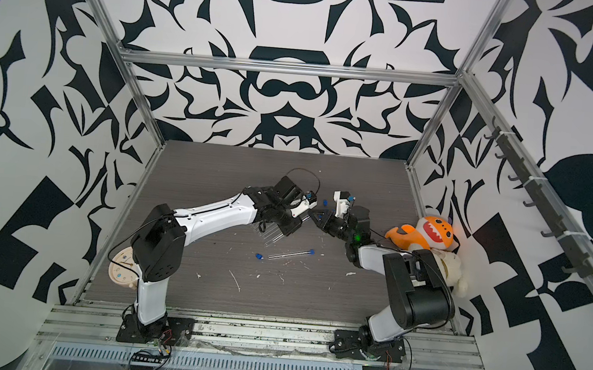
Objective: Remove stoppers from test tubes
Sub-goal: Open the stopper on the test tube, then place the test tube at the center of the board.
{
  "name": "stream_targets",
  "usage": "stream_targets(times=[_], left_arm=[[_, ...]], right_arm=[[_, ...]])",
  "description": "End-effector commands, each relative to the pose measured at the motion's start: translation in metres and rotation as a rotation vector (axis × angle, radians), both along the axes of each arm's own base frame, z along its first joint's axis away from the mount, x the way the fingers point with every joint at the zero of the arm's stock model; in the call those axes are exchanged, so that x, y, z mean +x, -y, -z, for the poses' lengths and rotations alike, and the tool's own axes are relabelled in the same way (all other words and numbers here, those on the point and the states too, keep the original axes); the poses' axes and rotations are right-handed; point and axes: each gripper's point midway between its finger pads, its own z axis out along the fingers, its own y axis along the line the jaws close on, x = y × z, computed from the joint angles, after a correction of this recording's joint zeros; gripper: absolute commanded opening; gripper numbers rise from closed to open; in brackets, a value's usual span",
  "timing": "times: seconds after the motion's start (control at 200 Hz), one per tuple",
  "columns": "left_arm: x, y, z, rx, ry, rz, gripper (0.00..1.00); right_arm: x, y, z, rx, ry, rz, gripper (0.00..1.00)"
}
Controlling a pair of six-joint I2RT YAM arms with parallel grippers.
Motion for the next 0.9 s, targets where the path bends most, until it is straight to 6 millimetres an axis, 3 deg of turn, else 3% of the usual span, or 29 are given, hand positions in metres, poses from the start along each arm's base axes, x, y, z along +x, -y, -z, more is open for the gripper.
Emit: stream_targets(times=[0.0, 0.29, 0.495, 0.895], left_arm=[[-0.019, -0.021, 0.020, 0.092, -0.074, 0.015, 0.00], [-0.017, -0.023, 0.021, 0.102, -0.066, 0.012, 0.00], [-0.016, -0.021, 0.020, 0.100, -0.064, 0.014, 0.00], [-0.008, -0.014, 0.044, 0.149, -0.095, 0.020, 0.00]], right_arm=[[0.022, 0.024, -0.028, -0.032, 0.114, 0.130, 0.00], [0.026, 0.038, -0.032, -0.089, 0.112, 0.181, 0.00], [0.022, 0.044, -0.012, -0.157, 0.029, 0.175, 0.00], [-0.005, 0.083, 0.014, -0.306, -0.082, 0.237, 0.38]])
